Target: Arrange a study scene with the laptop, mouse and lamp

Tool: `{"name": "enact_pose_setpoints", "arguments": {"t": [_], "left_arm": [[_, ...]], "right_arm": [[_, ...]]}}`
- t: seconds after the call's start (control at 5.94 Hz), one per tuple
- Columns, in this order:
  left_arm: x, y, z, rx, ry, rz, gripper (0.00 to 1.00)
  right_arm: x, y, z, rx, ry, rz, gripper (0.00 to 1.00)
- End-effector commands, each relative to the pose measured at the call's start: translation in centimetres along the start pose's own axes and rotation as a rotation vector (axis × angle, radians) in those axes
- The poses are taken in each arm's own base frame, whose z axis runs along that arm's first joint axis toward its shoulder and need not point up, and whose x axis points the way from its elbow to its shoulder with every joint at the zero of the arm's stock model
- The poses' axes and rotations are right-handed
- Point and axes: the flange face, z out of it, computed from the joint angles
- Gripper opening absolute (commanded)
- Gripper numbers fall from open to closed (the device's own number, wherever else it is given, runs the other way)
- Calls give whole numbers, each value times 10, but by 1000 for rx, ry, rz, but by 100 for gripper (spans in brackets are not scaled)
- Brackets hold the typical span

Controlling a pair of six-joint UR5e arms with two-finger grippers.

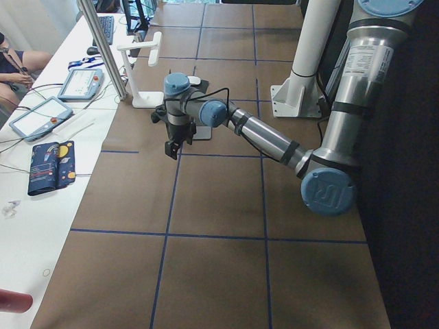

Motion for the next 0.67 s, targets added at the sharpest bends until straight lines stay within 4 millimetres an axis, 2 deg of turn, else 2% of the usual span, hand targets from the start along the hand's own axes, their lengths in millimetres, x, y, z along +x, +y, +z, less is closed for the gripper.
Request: {"name": "enact_pose_setpoints", "arguments": {"t": [0.0, 0.17, 0.34, 0.51], "left_arm": [[-114, 58, -7, -30, 7, -89, 100], [-136, 97, 7, -76, 25, -203, 100], [-148, 131, 28, -121, 28, -298, 100], [-149, 163, 43, -156, 39, -333, 100]], "right_arm": [[1, 0, 1, -1, 0, 3, 100], [0, 0, 0, 0, -1, 2, 100], [1, 1, 1, -2, -2, 4, 100], [0, 1, 0, -1, -2, 3, 100]]}}
